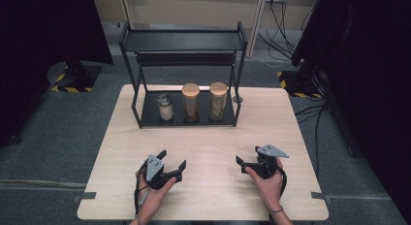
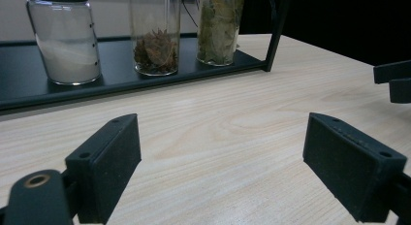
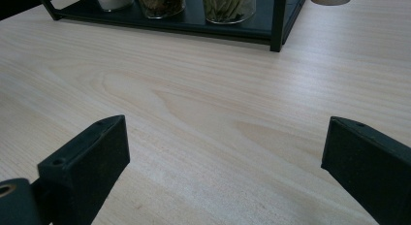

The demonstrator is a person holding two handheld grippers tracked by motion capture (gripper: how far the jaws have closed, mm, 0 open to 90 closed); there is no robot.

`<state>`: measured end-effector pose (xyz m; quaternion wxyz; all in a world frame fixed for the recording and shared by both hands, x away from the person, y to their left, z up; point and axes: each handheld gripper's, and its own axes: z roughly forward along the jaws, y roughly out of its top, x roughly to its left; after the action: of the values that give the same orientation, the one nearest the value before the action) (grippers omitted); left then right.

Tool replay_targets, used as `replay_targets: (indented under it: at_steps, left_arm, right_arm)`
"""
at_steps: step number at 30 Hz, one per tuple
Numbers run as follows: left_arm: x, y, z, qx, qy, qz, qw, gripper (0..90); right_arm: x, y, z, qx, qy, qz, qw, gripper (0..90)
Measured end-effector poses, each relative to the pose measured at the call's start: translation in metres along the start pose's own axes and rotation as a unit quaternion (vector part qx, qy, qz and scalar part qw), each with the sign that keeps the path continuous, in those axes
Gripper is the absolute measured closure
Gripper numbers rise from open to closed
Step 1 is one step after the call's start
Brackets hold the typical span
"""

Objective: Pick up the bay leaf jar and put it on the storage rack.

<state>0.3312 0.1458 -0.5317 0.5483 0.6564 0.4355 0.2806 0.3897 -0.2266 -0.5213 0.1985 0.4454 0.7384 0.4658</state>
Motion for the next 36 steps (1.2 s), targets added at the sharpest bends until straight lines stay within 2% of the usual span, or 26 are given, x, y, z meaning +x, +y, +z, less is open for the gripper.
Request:
replay_targets:
  at_steps: [36]
  left_arm:
    - [-0.0001, 0.0, 0.0001, 0.0, -0.001, 0.001, 1.0, 13.0]
  right_arm:
    - [-0.002, -0.0042, -0.0039, -0.008, -0.011, 0.0, 0.9999, 3.3]
